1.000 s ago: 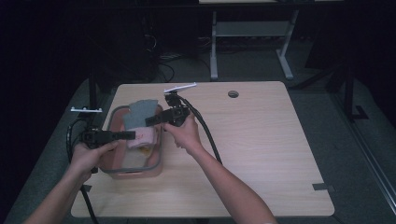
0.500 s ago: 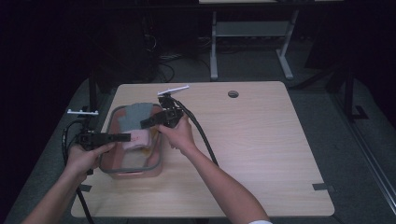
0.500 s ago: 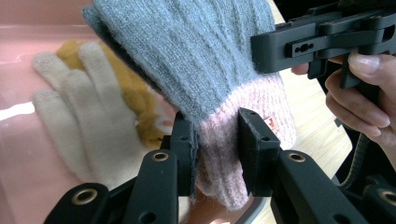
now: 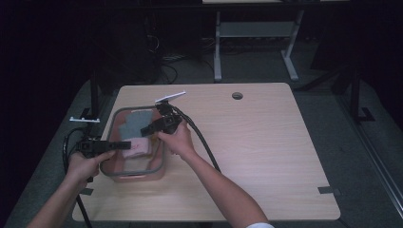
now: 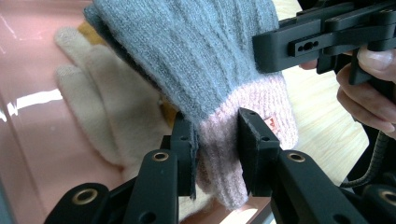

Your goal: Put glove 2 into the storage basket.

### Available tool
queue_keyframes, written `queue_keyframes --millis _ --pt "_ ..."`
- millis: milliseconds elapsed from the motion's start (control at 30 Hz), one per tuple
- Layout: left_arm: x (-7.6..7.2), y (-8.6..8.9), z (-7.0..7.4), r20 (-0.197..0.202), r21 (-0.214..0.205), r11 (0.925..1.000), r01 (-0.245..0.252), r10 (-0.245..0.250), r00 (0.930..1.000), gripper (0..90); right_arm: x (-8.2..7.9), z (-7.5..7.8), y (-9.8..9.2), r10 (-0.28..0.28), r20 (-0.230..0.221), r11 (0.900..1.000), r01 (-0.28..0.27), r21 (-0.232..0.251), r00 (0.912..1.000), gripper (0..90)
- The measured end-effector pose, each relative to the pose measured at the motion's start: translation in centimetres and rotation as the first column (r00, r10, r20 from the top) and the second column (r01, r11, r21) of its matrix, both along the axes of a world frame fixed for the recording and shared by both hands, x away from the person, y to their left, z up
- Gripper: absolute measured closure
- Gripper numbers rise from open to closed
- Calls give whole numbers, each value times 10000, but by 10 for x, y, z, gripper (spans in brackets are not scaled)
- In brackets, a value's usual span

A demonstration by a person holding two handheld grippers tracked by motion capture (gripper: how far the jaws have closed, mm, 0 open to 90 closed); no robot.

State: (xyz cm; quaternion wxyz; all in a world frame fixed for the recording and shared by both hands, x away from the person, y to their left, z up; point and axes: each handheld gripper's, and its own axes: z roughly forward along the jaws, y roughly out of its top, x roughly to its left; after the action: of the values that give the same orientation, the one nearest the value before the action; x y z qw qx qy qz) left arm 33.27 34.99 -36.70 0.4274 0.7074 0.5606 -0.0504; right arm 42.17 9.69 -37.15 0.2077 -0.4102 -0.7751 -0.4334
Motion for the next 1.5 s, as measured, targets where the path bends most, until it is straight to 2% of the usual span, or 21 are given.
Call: queue_keyframes --millis 400,633,700,800,867,933,1100,1233,1300,1500 --pt "-1 2 -13 -212 22 10000 -85 85 9997 695 -1 -5 4 93 -15 9988 -93 -480 10000 746" --pt "0 1 -21 -389 271 9996 1 10 9992 695 -1 -9 3 158 -88 9970 -164 -760 9998 738" --pt "0 1 -22 -432 245 9997 -61 72 9990 695 -1 -9 2 132 -79 9968 -138 -787 9999 736" --pt "1 2 -25 -512 477 9989 -19 44 9987 696 0 -9 -1 75 -41 9965 -79 -833 10000 739" --pt "1 2 -26 -577 424 9991 19 5 9983 720 1 -8 -4 -25 -124 9970 15 -778 9999 736" --pt "2 1 -27 -574 576 9983 -11 44 9983 719 1 -9 -6 -49 -69 9969 44 -785 10000 737" --pt "4 -2 -29 -738 817 9966 69 -9 9973 679 1 -7 -9 -89 11 9973 89 -733 10000 736" --pt "5 -3 -29 -693 903 9959 73 -11 9976 644 1 -4 -13 -123 30 9973 125 -722 9999 735" --pt "5 -3 -28 -665 996 9950 30 37 9978 580 1 -3 -16 -128 51 9974 131 -704 9999 734" --pt "6 -1 -22 -518 1179 9930 -97 159 9985 472 0 0 -24 -239 136 9978 247 -617 9996 734"
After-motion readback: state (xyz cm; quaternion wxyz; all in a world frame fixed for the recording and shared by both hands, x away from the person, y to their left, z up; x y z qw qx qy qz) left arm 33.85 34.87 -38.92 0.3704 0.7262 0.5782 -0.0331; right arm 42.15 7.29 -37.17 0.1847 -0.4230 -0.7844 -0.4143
